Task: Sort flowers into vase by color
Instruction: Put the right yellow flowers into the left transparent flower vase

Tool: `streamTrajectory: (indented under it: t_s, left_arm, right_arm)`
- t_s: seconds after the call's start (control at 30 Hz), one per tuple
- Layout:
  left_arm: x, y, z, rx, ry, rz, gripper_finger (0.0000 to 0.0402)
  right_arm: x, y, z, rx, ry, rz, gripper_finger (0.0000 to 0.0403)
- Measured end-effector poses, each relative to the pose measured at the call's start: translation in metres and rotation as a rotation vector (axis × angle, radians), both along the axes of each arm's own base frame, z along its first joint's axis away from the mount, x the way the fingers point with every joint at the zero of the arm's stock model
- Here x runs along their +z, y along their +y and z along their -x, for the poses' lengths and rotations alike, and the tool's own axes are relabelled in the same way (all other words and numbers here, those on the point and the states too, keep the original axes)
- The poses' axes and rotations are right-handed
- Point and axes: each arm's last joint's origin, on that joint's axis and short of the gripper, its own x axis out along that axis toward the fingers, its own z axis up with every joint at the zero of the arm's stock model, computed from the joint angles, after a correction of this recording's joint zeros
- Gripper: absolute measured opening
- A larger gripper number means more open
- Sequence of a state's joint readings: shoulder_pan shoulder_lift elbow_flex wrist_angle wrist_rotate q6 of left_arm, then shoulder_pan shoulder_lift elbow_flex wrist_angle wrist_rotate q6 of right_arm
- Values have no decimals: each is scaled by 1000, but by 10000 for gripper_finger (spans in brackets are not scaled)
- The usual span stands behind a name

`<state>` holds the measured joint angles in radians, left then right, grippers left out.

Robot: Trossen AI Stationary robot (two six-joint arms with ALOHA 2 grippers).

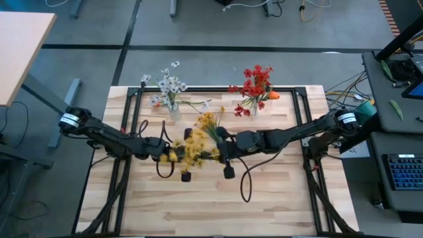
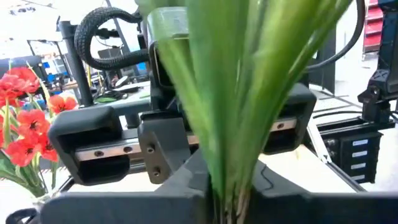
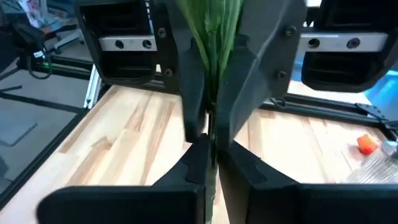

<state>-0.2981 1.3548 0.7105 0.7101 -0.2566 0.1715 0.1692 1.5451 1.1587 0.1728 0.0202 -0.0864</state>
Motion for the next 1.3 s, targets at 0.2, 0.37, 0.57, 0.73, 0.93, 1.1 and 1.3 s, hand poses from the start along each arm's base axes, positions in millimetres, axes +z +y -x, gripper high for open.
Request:
streamTrajectory:
  t_s: [0.2, 0.37, 0.57, 0.73, 0.93, 1.1, 1.3]
  left_arm:
    - [4, 4, 5, 81, 20, 21, 14]
    - [10, 10, 15, 178, 62, 21, 4]
    - [22, 25, 43, 417, 144, -4, 4]
    - [37, 43, 71, 515, 167, -14, 2]
    - [42, 69, 98, 643, 191, -20, 1]
    - [35, 87, 108, 722, 206, -36, 1]
    - [24, 105, 113, 743, 184, -15, 0]
  right_arm:
    - [5, -2, 3, -58, -10, -38, 95]
    - [12, -5, 11, -132, 17, -70, 169]
    - [17, -9, 23, -228, 78, -85, 217]
    - [16, -9, 23, -232, 83, -81, 227]
    - [12, -9, 21, -232, 97, -74, 228]
    - [9, -9, 20, -233, 106, -72, 228]
    - [0, -8, 16, -232, 133, -54, 228]
